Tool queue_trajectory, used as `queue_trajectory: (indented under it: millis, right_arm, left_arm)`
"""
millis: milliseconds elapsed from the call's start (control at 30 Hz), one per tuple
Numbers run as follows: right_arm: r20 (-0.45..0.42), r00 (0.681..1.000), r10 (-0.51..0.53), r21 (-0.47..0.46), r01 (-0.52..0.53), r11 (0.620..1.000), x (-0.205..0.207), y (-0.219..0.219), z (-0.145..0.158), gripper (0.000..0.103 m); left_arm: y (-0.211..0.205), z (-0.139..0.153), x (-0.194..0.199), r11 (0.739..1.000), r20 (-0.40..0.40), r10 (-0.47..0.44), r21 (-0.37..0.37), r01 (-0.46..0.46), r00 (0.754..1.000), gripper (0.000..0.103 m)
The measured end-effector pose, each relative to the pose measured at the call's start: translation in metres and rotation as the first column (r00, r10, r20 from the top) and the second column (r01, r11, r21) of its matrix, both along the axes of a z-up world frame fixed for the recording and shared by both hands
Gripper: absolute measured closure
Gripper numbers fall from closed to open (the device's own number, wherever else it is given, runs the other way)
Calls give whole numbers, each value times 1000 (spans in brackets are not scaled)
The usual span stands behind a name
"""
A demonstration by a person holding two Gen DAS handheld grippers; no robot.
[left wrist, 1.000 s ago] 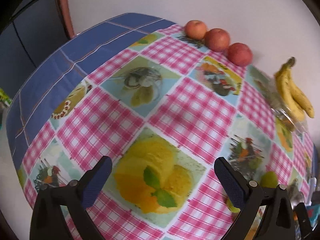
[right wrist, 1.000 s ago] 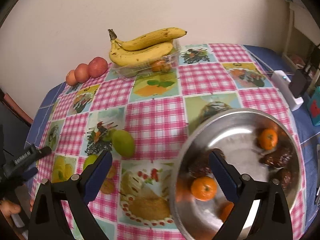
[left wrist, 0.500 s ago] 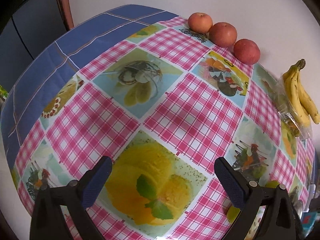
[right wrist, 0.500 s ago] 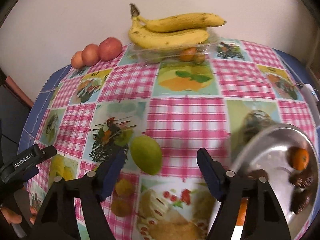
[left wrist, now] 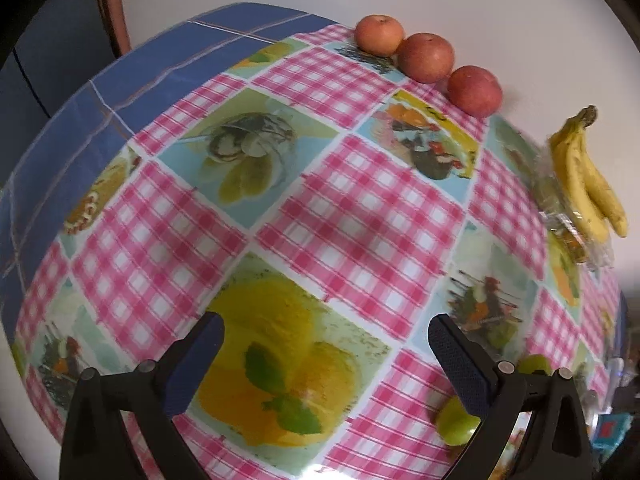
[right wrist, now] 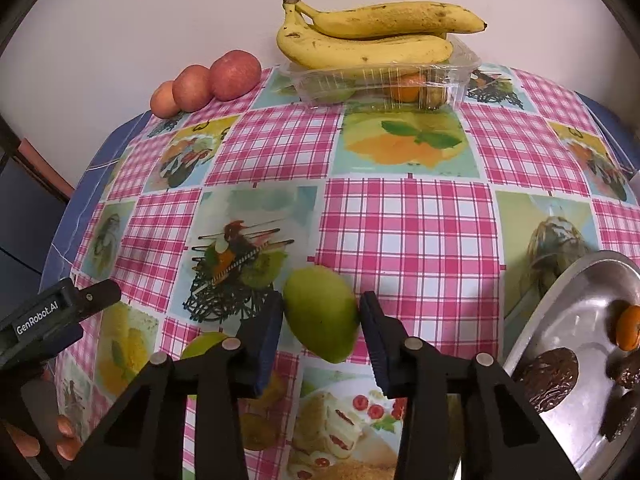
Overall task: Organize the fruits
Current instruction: 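Grasp the green mango with the right tool, then grasp a green lime with the left tool while the right tool holds the mango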
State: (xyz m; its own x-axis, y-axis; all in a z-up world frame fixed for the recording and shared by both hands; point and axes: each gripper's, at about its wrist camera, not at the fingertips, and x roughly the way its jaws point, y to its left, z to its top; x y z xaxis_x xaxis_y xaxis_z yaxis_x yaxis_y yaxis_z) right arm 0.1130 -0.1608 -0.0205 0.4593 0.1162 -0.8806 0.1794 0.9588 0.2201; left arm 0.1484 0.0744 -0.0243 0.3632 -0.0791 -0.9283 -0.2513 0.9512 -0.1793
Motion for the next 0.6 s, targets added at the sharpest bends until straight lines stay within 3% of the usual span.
queue_trajectory:
  millis: [100, 300, 533, 600]
  right_arm:
    - [9, 1000, -20, 22, 20, 1000, -4, -6, 5, 62]
    - [36, 997, -68, 16, 67, 998, -15, -23, 26, 62]
    - [46, 988, -147, 25, 146, 989, -30, -55, 42, 62]
    - [47, 985, -166, 43, 164, 985, -34, -62, 45, 62]
  left_arm:
    - [-5, 3, -1, 999, 9, -23, -48, 23, 1000, 0]
    - [-24, 8, -3, 992, 10, -103, -69, 103, 995, 3]
    - [-48, 7, -8, 972, -13, -197, -135, 193, 980, 18]
    - [-54, 5, -9, 965, -21, -219, -151, 213, 975, 18]
